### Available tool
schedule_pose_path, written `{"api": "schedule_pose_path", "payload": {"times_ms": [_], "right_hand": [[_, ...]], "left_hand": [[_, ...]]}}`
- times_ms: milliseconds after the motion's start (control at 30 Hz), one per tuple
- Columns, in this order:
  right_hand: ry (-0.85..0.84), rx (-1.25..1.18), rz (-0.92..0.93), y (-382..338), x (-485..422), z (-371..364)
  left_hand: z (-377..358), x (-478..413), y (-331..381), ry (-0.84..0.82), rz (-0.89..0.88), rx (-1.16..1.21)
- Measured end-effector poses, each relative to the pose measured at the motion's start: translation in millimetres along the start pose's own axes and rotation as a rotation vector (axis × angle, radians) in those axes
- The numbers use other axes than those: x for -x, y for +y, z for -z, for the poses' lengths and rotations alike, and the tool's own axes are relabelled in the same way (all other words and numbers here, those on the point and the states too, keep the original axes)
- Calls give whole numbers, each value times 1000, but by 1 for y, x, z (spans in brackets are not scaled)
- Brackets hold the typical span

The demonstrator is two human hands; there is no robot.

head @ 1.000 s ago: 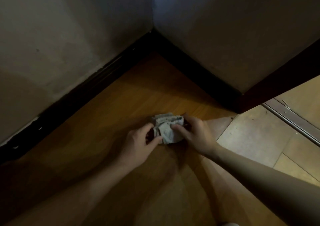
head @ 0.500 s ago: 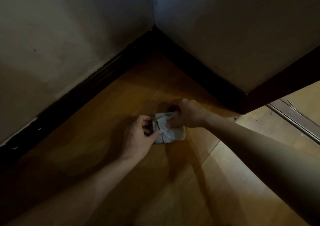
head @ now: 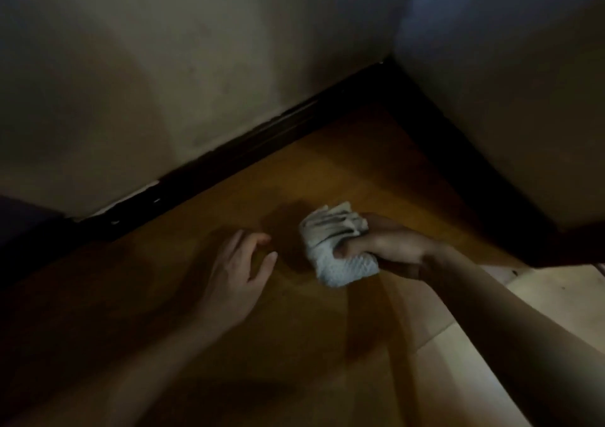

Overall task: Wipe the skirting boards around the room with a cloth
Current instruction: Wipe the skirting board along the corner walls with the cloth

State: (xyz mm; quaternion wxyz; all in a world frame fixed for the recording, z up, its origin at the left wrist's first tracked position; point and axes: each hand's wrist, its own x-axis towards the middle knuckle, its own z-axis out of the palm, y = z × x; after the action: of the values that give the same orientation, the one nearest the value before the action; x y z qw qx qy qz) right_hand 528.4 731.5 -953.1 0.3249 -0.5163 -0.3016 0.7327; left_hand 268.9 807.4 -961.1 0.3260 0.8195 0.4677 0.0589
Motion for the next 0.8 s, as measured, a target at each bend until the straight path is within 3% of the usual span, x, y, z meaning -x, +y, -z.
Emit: {"api": "schedule_pose_path", "payload": {"times_ms": [133,300,500,633,800], "right_hand": [[28,-122,113,-8,-35,-33],[201,93,195,-19,-80,-79],[376,430,288,-18,-139,-133],[419,565,483,-18,-172,-173],[467,676,627,-22,-215,-215]], "left_hand": [[22,33,-38,-15,102,-134],[29,77,-86,-127,257,-227],[-5,107,-110,287,184,-186],[-20,106,-121,404,169,-227],[-23,104,-124,489,326,-261]]}}
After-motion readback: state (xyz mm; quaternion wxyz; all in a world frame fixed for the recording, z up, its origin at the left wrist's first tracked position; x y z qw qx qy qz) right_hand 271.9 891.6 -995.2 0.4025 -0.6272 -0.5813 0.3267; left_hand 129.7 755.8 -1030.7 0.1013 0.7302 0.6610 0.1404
